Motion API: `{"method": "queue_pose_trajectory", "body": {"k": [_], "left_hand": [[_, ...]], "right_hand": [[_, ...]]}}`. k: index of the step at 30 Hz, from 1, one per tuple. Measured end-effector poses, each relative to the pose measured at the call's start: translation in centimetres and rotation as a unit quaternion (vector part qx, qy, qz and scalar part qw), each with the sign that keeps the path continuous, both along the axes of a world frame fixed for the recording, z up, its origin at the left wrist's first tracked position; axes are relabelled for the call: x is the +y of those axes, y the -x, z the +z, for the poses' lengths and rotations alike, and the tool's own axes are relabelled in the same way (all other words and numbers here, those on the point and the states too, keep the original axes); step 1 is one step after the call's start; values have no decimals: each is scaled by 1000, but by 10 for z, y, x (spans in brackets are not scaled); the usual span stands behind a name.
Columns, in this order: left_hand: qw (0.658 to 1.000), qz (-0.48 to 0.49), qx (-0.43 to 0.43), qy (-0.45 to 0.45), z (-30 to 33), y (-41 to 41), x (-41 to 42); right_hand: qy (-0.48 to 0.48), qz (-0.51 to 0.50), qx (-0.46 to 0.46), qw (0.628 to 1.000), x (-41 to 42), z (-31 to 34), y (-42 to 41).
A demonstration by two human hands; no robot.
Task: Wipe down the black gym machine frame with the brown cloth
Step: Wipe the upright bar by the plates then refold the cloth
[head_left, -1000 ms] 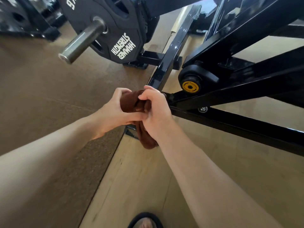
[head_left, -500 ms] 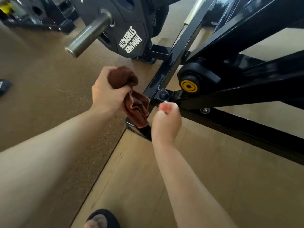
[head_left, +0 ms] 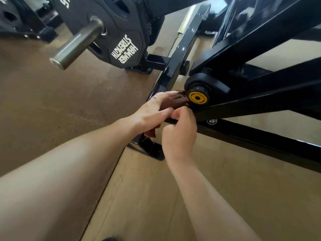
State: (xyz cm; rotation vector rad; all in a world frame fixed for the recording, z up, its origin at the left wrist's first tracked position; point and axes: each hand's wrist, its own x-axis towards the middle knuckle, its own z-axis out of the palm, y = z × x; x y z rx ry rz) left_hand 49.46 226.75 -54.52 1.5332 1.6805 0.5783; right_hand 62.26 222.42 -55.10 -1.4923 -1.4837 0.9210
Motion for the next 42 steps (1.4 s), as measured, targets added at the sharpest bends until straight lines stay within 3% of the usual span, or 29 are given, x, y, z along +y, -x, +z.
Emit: {"method": "queue_pose_trajectory", "body": {"k": [4,8,11,14,19,21,25,29,31,42], "left_hand": [[1000,-21,9,-2,-4,3,6],[994,1,62,-87,-12,-9,13],[984,5,81,-161,-19,-7,11],[975,-54,100,-192,-21,7,1],[926,-140,213,-278,-37,43,-31],[914,-146,224,-306,-40,47,-40],[900,-161,244,-325,-45,52,-51],[920,-75,246,-294,-44,39,-30],[922,-61,242,-295,-45,31,-18],[917,-127,195,-323,-47,48,-1]], "right_hand": [[-91,-10,-77,993,-1,-6,-7],[-200,-6,-157,967,5,-2,-10],[-213,73,-267,937,9,-1,-7],[-235,104,-339,905,14,2,-10],[-195,148,-446,861,25,0,-9],[-164,168,-530,815,31,-2,-5],[-68,202,-706,675,49,6,9],[-23,198,-767,609,66,7,27],[-12,178,-773,608,71,3,31],[-15,153,-721,676,66,2,29]]}}
